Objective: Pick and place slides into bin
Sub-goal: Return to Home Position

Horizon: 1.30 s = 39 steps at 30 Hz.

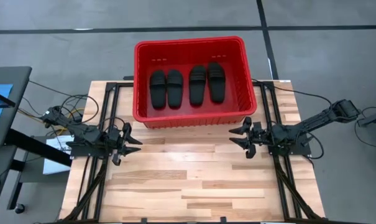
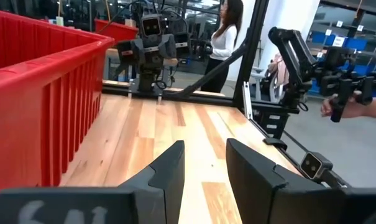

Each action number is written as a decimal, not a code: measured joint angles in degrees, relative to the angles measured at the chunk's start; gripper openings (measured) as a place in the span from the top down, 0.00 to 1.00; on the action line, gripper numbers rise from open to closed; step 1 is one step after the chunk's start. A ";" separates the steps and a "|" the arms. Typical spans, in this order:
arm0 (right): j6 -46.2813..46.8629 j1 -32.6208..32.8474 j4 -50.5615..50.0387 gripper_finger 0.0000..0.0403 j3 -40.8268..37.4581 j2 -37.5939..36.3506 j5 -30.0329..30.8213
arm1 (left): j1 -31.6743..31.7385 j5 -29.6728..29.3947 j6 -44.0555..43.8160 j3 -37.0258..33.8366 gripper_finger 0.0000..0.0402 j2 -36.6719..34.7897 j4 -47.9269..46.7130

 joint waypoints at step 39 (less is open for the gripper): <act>0.04 -0.16 -15.24 0.55 0.00 -19.01 0.02 | 7.64 1.79 0.75 -0.20 0.73 -3.33 0.57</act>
